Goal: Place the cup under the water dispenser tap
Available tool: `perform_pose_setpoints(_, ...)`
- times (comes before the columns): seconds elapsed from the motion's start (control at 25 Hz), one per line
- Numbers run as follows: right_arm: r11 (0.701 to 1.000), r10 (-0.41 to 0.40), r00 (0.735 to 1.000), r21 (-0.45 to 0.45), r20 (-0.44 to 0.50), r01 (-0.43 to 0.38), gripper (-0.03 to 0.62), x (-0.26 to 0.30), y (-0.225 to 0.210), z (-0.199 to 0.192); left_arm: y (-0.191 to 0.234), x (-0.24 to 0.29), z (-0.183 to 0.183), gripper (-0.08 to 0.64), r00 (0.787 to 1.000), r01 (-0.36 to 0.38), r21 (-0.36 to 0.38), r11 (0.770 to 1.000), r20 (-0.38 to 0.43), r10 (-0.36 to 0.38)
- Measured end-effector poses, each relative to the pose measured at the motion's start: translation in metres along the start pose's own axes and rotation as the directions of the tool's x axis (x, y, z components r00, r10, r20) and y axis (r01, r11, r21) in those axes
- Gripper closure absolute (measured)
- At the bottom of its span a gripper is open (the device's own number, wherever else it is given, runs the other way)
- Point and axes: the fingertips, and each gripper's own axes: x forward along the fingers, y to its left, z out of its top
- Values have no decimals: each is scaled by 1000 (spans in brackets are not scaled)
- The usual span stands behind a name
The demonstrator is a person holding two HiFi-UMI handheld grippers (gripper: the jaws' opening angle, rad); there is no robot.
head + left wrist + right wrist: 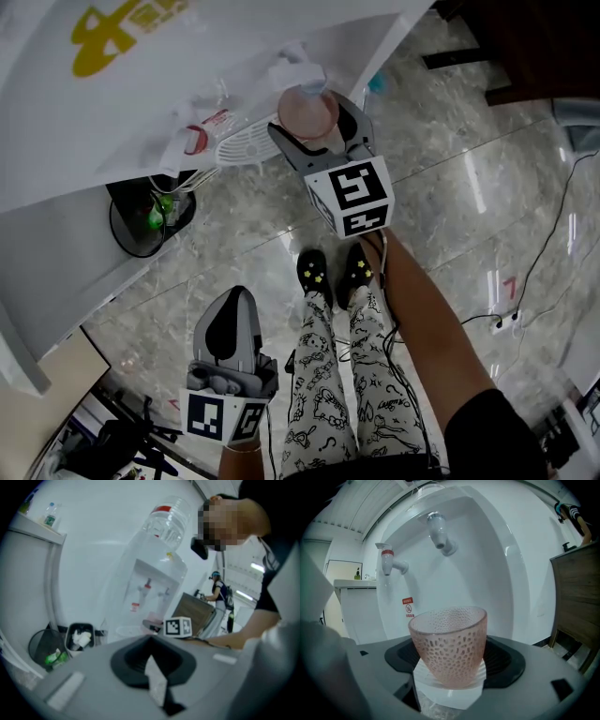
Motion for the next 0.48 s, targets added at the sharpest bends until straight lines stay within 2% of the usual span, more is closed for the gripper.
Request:
perform_pose_setpoints(0.16, 1000, 10, 1000, -2, -10, -10, 199, 3, -1, 1, 1, -1, 2, 565, 1000, -5, -18, 1000, 4, 5)
perform_pose_setpoints(0.28, 1000, 24, 1000, -18, -9, -24, 189, 1, 2, 4, 0, -1, 1, 565, 1000, 0, -26, 1000, 1, 0)
perform_pose_setpoints(0.48, 999, 33, 999, 5, -13, -32, 181, -4, 4, 5, -6, -2, 0, 565, 1000, 14, -31, 999, -3, -14)
